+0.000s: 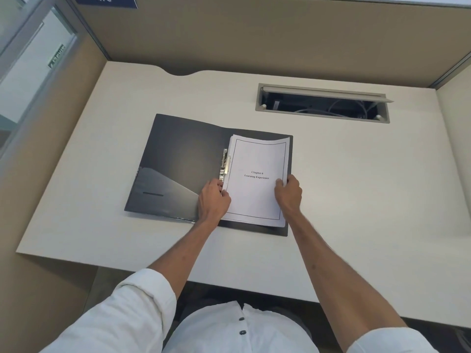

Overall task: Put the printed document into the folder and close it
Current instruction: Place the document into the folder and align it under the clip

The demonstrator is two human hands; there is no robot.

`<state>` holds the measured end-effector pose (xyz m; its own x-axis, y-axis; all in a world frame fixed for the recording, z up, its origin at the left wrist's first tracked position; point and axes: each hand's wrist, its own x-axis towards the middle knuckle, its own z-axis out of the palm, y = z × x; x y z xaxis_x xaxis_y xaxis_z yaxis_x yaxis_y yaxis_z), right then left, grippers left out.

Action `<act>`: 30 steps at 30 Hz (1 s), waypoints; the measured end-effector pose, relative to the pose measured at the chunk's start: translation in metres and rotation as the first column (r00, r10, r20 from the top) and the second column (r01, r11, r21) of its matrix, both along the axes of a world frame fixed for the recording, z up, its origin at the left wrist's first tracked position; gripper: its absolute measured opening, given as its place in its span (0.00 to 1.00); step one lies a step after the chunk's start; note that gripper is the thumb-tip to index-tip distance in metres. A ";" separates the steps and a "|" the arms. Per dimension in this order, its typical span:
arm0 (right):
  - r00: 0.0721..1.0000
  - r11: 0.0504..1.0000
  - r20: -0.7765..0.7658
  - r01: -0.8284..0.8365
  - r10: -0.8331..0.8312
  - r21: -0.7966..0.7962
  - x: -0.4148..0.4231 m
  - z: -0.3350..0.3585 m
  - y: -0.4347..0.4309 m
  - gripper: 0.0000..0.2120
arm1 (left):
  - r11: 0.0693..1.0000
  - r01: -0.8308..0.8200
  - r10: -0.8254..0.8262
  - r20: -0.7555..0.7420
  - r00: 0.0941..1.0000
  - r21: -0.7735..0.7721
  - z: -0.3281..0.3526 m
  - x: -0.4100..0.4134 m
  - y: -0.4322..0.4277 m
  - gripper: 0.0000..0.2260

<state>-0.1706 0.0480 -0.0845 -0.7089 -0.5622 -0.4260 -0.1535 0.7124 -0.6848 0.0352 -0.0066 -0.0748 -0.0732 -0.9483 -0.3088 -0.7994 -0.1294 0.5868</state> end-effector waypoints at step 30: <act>0.980 0.993 -0.170 -0.094 0.106 0.076 -0.014 0.002 -0.010 0.14 | 0.998 0.051 -0.049 0.073 0.996 -0.026 0.003 -0.001 -0.003 0.11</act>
<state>-0.1842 0.0376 -0.0825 -0.7168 -0.6085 -0.3405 -0.3388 0.7307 -0.5927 0.0341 -0.0101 -0.0722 -0.0993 -0.9522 -0.2888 -0.8449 -0.0726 0.5300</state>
